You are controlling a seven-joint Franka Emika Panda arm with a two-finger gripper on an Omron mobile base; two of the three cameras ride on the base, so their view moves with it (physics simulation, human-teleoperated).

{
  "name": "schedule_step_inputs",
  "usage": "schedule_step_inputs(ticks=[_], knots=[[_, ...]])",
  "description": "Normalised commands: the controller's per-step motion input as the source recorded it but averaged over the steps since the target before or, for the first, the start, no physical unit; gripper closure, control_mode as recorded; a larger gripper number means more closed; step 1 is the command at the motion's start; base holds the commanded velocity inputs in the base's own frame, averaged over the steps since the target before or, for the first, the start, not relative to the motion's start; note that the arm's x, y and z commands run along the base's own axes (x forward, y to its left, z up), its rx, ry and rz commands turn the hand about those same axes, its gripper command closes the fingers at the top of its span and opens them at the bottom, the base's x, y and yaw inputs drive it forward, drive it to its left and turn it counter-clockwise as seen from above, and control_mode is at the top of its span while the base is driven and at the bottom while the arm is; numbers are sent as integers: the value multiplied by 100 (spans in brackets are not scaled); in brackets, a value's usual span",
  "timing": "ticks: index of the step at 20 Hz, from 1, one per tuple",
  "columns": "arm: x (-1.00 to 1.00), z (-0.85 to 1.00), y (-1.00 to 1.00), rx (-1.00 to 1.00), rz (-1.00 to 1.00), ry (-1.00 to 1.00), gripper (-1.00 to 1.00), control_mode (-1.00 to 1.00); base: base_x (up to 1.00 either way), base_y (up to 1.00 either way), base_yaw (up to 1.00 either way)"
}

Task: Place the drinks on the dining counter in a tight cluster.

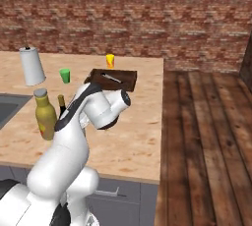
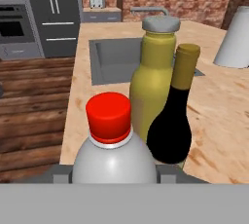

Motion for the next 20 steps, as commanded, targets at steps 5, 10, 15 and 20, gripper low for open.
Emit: schedule_step_inputs(ticks=[5,10,15,20], knots=[[40,-13,6,-1,-2,0,100,-100,0,0,0],[25,-6,0,0,-2,0,100,-100,0,0,0],[0,-15,1,0,0,0,100,-100,0,0,0],[5,-33,21,0,0,0,100,-100,0,0,0]])
